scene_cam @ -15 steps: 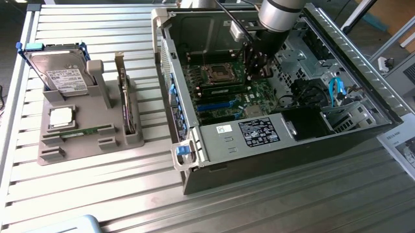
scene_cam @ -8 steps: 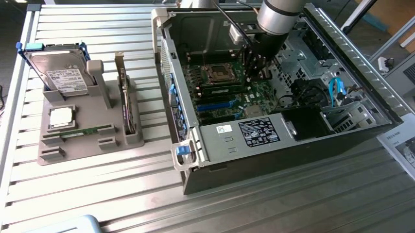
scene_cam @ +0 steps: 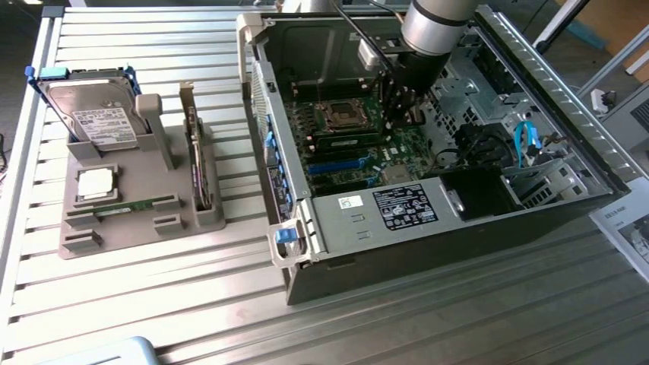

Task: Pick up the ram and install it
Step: 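Press down the ram until it locks into place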

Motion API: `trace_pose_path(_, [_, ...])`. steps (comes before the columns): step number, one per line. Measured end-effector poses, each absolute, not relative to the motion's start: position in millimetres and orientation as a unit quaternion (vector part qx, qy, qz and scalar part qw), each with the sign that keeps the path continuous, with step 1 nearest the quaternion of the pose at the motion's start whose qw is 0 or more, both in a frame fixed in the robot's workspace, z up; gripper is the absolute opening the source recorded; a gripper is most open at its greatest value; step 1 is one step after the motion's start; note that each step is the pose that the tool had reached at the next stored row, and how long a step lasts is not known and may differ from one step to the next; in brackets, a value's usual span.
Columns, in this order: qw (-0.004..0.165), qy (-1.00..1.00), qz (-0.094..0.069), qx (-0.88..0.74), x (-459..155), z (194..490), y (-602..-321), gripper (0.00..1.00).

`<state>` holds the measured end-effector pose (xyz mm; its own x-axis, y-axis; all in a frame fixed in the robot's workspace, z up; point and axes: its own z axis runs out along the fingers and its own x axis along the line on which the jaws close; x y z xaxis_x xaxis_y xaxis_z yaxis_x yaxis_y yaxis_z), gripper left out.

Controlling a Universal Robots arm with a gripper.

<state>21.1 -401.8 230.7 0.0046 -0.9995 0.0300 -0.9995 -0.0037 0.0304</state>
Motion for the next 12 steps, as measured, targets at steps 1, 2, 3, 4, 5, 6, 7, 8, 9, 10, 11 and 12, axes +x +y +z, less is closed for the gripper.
trace_pose_path(1, [0.021,-0.705,0.0,0.708,21.1,231.5,-401.8,0.12])
trace_pose_path(2, [0.021,-0.705,0.0,0.708,21.1,232.7,-401.8,0.12])
trace_pose_path(3, [0.022,-0.705,0.0,0.708,21.0,234.3,-402.0,0.12])
trace_pose_path(4, [0.022,-0.705,0.0,0.708,21.0,235.6,-402.0,0.12])
trace_pose_path(5, [0.022,-0.705,0.0,0.708,21.0,237.1,-402.0,0.12])
trace_pose_path(6, [0.022,-0.705,0.0,0.708,21.0,238.9,-402.0,0.12])
trace_pose_path(7, [0.022,-0.705,0.0,0.708,21.0,239.0,-402.0,0.12])
trace_pose_path(8, [0.022,-0.706,0.0,0.708,20.5,239.0,-402.0,0.12])
trace_pose_path(9, [0.022,-0.705,0.0,0.708,17.6,238.9,-402.0,0.12])
trace_pose_path(10, [0.022,-0.705,0.0,0.708,13.5,238.8,-401.9,0.12])
trace_pose_path(11, [0.022,-0.705,0.001,0.708,3.1,238.0,-401.5,0.12])
trace_pose_path(12, [0.022,-0.705,0.001,0.708,-1.4,237.6,-401.3,0.12])
